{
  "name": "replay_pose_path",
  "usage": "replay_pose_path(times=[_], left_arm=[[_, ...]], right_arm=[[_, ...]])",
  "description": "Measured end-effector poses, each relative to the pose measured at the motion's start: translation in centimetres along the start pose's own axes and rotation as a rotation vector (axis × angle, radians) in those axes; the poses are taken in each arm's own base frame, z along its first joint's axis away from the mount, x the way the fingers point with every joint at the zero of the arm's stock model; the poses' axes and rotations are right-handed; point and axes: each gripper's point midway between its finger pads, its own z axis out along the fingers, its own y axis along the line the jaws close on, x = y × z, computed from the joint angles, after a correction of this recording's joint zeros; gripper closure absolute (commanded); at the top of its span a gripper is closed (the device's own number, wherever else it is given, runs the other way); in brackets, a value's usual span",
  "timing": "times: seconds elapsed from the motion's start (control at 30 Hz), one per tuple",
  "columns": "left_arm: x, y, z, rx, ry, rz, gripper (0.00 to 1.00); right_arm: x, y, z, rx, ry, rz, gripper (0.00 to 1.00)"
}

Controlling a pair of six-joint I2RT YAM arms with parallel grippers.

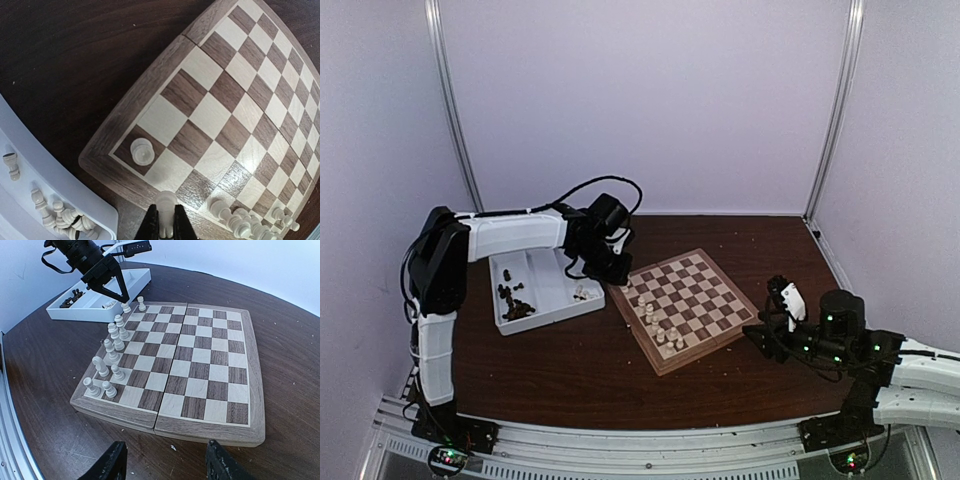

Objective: Set up the chess pieces on the board
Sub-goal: Place the chess piece on the chessboard.

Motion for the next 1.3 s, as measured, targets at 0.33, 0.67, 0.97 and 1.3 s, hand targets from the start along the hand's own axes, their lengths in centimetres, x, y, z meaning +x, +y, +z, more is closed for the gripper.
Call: replay_pose_path(times=[0.33, 0.67, 0.97, 1.3], left_arm=[[-0.2, 0.0, 1.0, -0.005, -0.007, -0.006, 0.96], [-0.5, -0.1, 2.2, -0.005, -0.007, -0.014, 0.94], [-0.5, 0.0, 2.4, -0.008, -0.007, -0.018, 0.78], [-0.9, -0.2, 2.2, -0.003, -0.016, -0.021, 0.76]], right_arm=[[0.3, 0.0, 0.0, 0.001, 0.006, 0.0, 0.45], [0.3, 0.0, 0.0, 0.001, 0.006, 0.0, 0.45], [0.0, 0.0, -0.1, -0.001, -0.005, 0.0, 0.45], [0.0, 0.0, -0.1, -0.001, -0.005, 0.0, 0.45]])
